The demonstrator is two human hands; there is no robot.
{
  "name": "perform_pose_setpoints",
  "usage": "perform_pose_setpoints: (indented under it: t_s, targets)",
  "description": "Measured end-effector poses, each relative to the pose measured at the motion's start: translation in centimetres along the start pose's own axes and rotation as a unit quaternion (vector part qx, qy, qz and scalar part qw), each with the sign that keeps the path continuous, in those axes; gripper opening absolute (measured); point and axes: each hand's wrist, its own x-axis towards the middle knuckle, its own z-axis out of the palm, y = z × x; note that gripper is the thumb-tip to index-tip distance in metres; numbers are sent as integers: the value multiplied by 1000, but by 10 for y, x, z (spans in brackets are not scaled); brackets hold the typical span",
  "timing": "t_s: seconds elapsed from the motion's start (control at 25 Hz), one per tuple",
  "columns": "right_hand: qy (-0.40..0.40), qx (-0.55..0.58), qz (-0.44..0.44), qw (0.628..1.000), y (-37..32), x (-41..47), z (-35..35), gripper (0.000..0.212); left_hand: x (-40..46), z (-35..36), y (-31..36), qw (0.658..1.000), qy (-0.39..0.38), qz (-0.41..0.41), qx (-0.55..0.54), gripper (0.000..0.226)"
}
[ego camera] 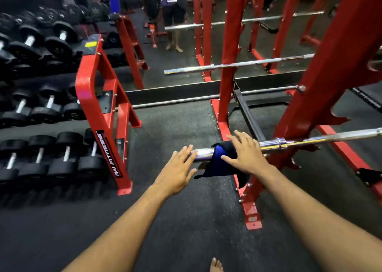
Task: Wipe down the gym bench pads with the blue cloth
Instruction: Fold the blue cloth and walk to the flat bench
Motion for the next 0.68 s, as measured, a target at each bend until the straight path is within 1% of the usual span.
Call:
perform_pose_setpoints:
  t_s: [0.04,0.16,0.24,0.32,0.4,0.48,0.6,0.68]
  targets:
    - [1,-27,-1,1000,1,3,3,86,9,4,-4,999,14,24,18,71]
    - [53,-80,-31,995,6,1,24,67,18,20,-19,996,47,65,43,59]
    - [84,-68,-38,993,12,1,30,57,19,29,-24,993,86,75,30,56]
    - [99,-49,-24,994,12,2,25,58,21,29,-27,991,110,79,22,56]
    - [106,-20,-13,994,3,2,25,57,23,28,-30,989,114,96,20,59]
    - [133,37,0,990,-3,1,22,48,24,28,-33,987,111,117,11,64]
    - [171,154,39,972,-12,-5,11,39,23,25,-42,987,89,134,-10,72]
    - [170,213,70,960,-18,-18,2,39,26,19,-46,985,78,150,-19,72]
